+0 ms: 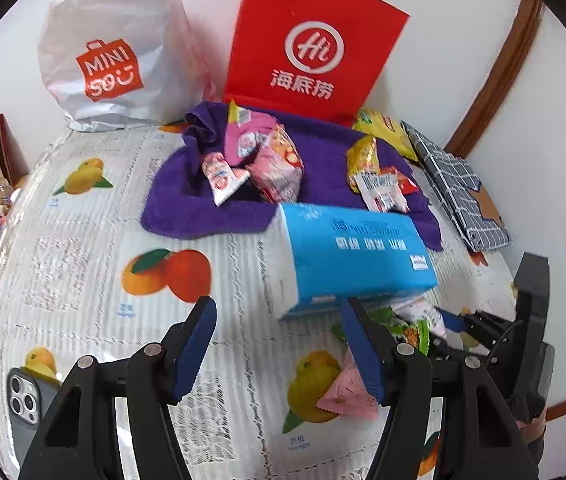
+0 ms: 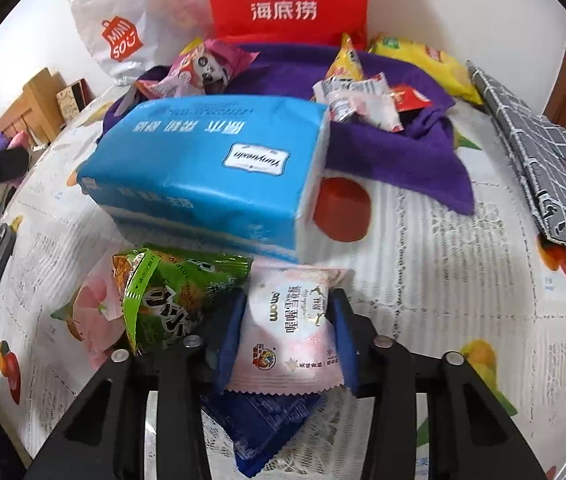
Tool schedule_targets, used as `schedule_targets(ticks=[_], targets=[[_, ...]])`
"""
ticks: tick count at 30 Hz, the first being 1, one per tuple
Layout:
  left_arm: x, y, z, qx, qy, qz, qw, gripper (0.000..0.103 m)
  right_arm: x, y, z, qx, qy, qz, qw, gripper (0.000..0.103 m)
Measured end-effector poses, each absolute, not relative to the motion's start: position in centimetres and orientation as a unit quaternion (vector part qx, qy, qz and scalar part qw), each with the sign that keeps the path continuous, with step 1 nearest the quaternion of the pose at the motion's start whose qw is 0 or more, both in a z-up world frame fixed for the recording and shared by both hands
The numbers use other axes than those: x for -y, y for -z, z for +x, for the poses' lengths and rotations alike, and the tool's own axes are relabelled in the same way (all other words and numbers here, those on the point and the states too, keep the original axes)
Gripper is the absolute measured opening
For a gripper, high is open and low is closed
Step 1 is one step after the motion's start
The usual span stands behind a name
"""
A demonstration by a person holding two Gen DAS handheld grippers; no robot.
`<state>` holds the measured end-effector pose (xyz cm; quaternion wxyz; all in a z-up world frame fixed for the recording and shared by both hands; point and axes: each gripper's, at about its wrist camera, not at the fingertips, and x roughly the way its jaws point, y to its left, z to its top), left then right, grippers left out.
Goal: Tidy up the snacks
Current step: 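Grasp the pink-white candy packet with the right tool while the left tool grasps the pink peach candy bag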
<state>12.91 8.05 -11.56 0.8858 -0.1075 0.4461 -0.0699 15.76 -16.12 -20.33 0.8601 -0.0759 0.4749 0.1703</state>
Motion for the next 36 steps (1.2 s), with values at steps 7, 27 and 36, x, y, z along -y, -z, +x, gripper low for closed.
schedule_targets(ticks=[7, 27, 36], targets=[[-5.2, 13.4, 11.8, -0.461, 0.096, -0.088, 0.878, 0.063, 18.7, 18.2, 13.8, -0.437, -0.155, -0.058, 0.884, 0.041], [1.2, 17.6, 11.8, -0.492, 0.115, 0.024, 0.863, 0.034, 24.5, 19.5, 11.5, -0.427, -0.102, 0.006, 0.898, 0.041], [-3.8, 18.0, 11.9, -0.491, 0.019, 0.017, 0.871, 0.034, 23.3, 20.9, 13.6, -0.418, -0.095, 0.000, 0.904, 0.042]])
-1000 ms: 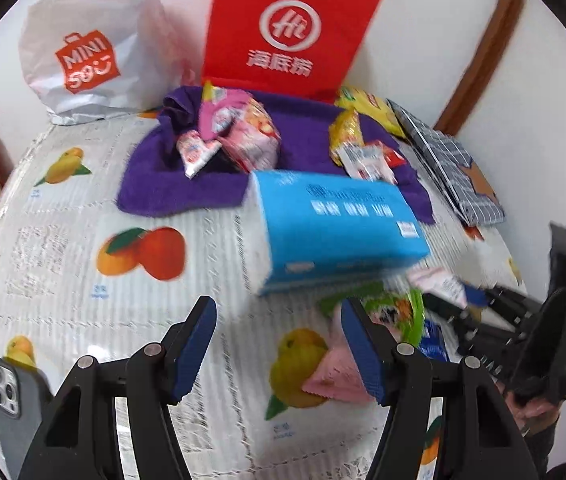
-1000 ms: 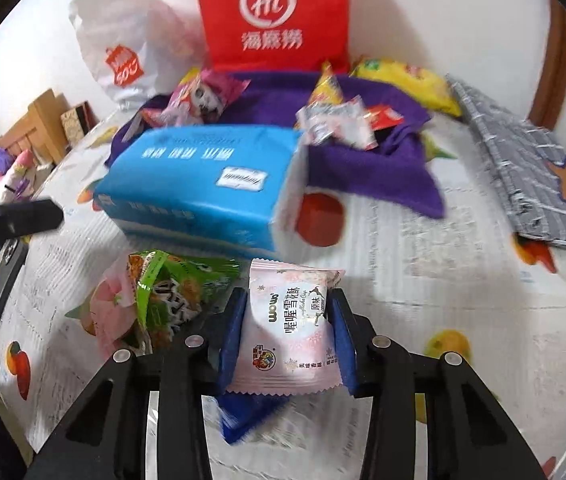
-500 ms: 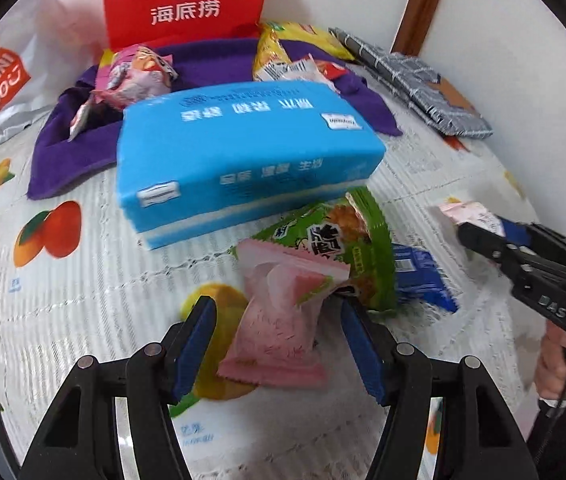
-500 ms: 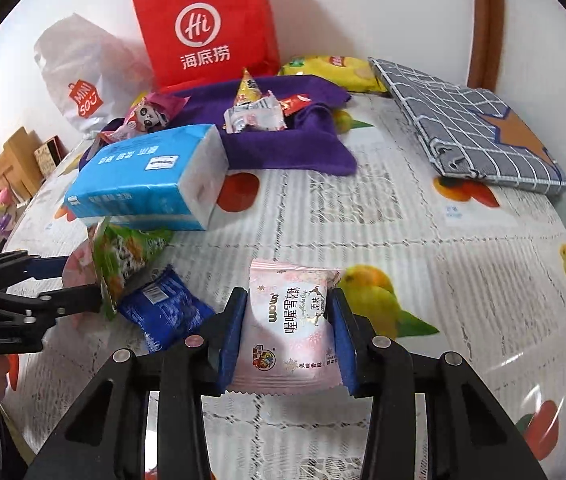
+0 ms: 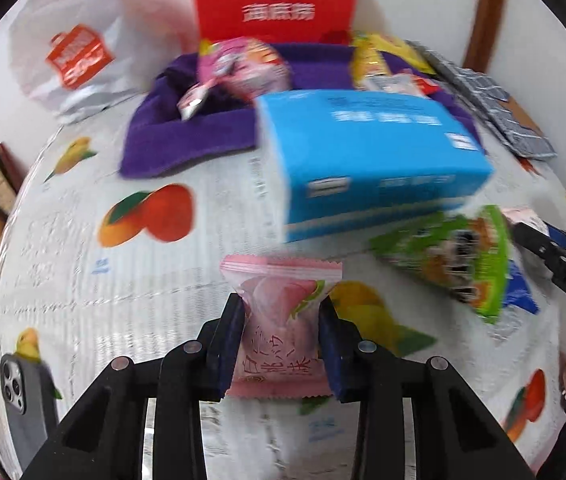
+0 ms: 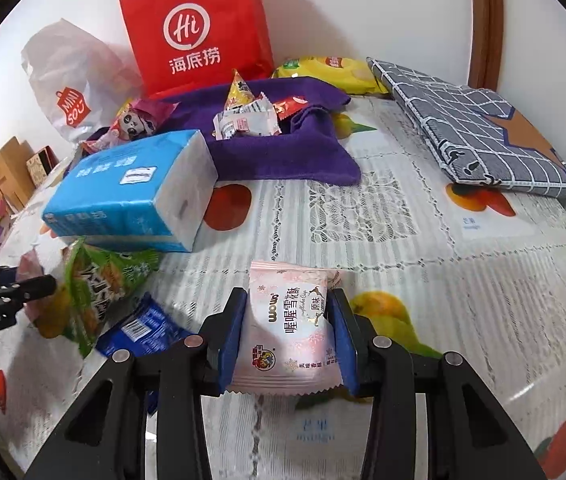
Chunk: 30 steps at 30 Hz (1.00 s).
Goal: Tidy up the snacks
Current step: 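Grasp the pink-white candy packet with the right tool while the left tool grasps the pink peach candy bag, then carry the pink-white packet and pink peach bag over the purple towel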
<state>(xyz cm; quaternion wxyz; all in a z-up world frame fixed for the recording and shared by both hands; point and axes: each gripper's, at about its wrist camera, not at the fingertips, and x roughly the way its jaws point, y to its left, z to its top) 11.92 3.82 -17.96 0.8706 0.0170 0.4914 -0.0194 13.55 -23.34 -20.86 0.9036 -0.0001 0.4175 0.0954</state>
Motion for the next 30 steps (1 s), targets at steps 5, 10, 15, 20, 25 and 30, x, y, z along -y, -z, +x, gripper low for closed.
schedule_targets(ticks=[5, 10, 15, 20, 25, 30], targets=[[-4.0, 18.5, 11.6, -0.466, 0.016, 0.017, 0.884, 0.038, 23.2, 21.2, 13.8, -0.416, -0.097, -0.003, 0.904, 0.043], [-3.4, 18.8, 11.5, -0.438, 0.009, 0.017, 0.899, 0.038, 23.1, 21.4, 13.9, -0.420, -0.094, -0.008, 0.902, 0.044], [-3.5, 19.0, 11.1, -0.422, 0.006, 0.010, 0.907, 0.038, 23.0, 21.4, 13.9, -0.421, -0.096, -0.010, 0.902, 0.045], [-3.6, 19.0, 11.2, -0.422, 0.010, 0.009, 0.906, 0.038, 22.8, 21.5, 14.0, -0.422, -0.101, -0.014, 0.901, 0.050], [-3.6, 19.1, 11.2, -0.423, 0.013, 0.006, 0.906, 0.042, 23.1, 21.5, 14.1, -0.422, -0.122, 0.003, 0.898, 0.058], [-3.5, 19.1, 11.1, -0.423, 0.012, 0.009, 0.906, 0.042, 21.8, 21.5, 14.0, -0.426, -0.111, -0.037, 0.897, 0.062]])
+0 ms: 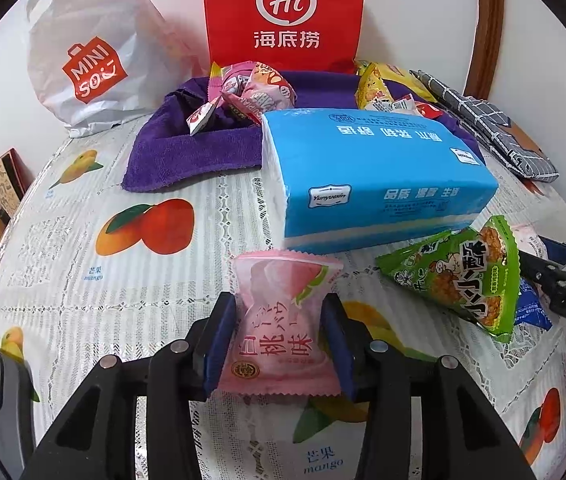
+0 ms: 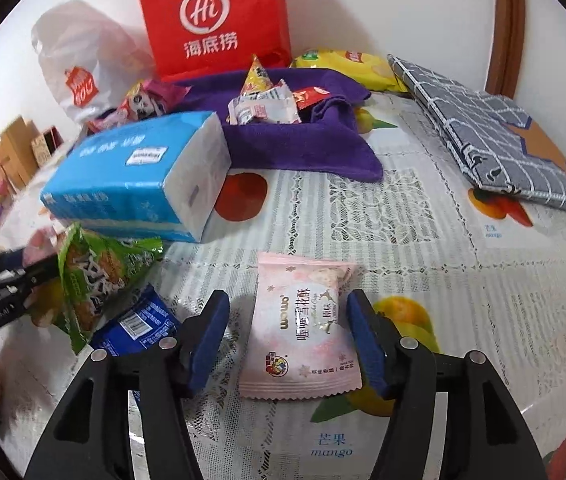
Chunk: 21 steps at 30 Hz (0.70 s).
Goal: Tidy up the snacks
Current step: 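Carry the pink-white packet and pink peach bag over the purple towel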
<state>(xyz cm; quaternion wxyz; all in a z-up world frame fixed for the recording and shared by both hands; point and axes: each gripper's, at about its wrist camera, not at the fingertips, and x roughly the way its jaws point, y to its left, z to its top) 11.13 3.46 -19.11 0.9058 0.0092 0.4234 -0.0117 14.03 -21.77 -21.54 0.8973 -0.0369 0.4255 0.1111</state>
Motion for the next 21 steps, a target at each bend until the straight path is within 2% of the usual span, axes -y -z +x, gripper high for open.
schedule_targets(ticks=[4, 9, 11, 21], targets=[[-3.4, 19.1, 11.1, -0.423, 0.012, 0.009, 0.906, 0.042, 21.5, 21.6, 13.9, -0.426, -0.104, -0.049, 0.898, 0.061], [-3.5, 19.1, 11.1, -0.423, 0.013, 0.008, 0.906, 0.042, 22.5, 21.4, 14.0, -0.422, -0.089, -0.028, 0.902, 0.042], [-3.5, 19.1, 11.1, -0.423, 0.012, 0.009, 0.906, 0.042, 22.9, 21.4, 14.0, -0.421, -0.089, -0.017, 0.902, 0.040], [-3.5, 19.1, 11.1, -0.423, 0.013, 0.009, 0.906, 0.042, 22.8, 21.4, 14.0, -0.421, -0.090, -0.016, 0.902, 0.040]])
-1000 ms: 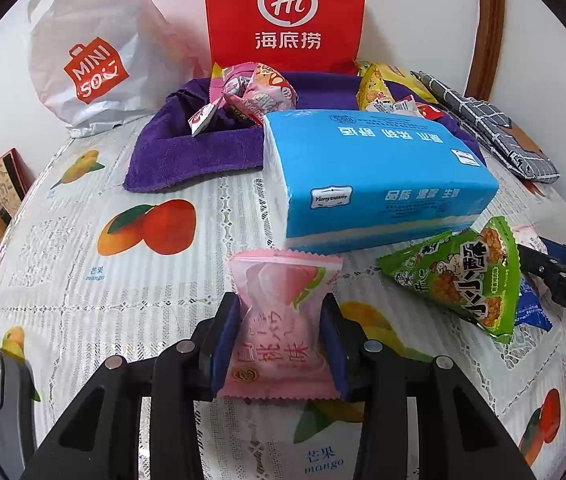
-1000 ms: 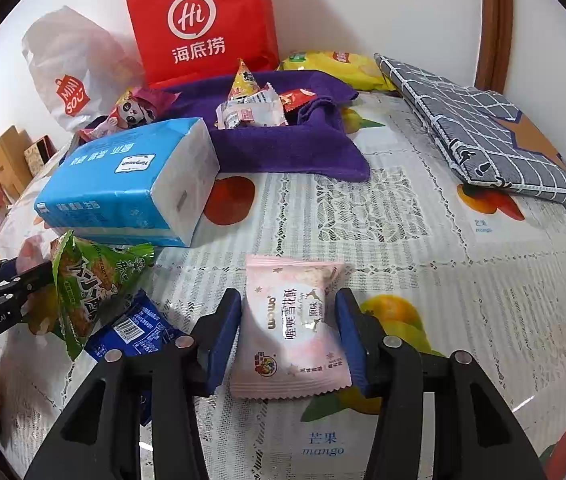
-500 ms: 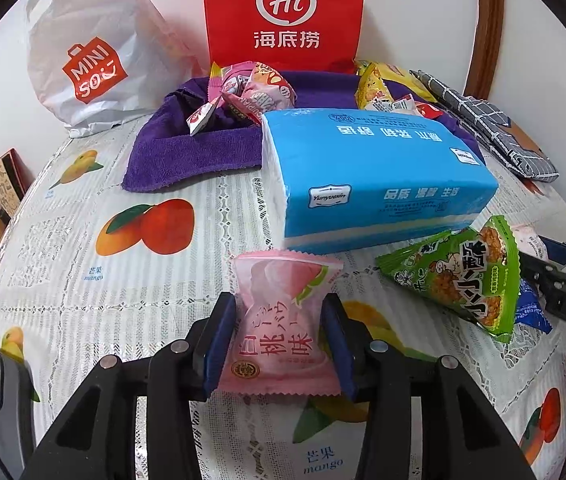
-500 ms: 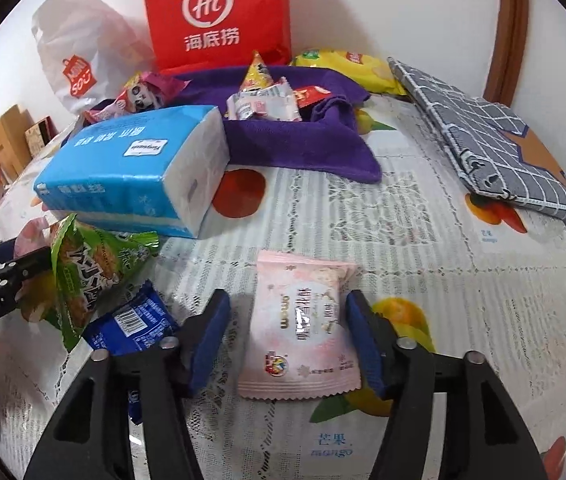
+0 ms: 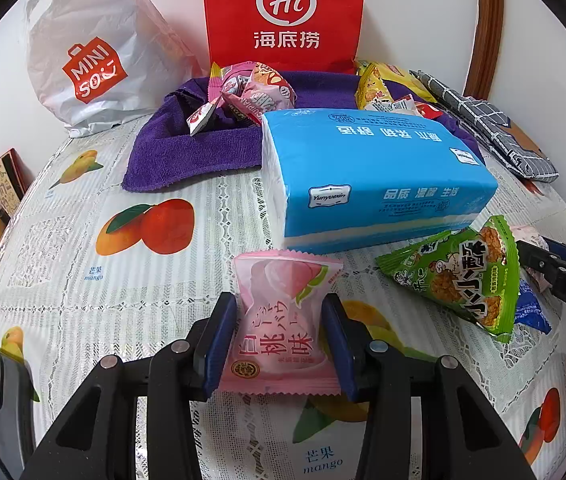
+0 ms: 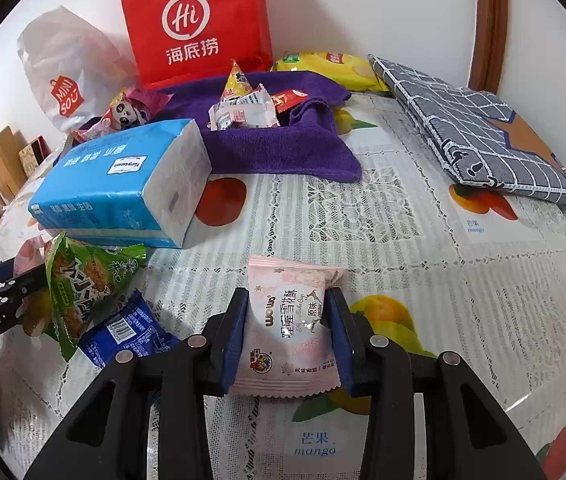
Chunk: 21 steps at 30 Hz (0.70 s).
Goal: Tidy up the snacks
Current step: 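Carry the pink-white packet and pink peach bag over the purple towel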
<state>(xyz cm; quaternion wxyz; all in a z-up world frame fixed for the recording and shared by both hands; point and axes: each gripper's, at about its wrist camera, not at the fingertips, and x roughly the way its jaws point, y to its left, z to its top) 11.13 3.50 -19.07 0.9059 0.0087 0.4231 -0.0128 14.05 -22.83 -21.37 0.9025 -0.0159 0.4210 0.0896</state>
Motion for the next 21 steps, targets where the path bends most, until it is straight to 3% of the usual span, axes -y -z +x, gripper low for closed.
schedule_targets(ticks=[5, 21], targets=[[-3.6, 19.0, 11.1, -0.422, 0.006, 0.005, 0.907, 0.037, 23.2, 21.3, 14.1, -0.420, -0.093, -0.008, 0.903, 0.039], [-4.0, 15.7, 10.1, -0.417, 0.006, -0.010, 0.909, 0.037, 23.7, 18.0, 13.7, -0.392, -0.103, 0.021, 0.914, 0.039]])
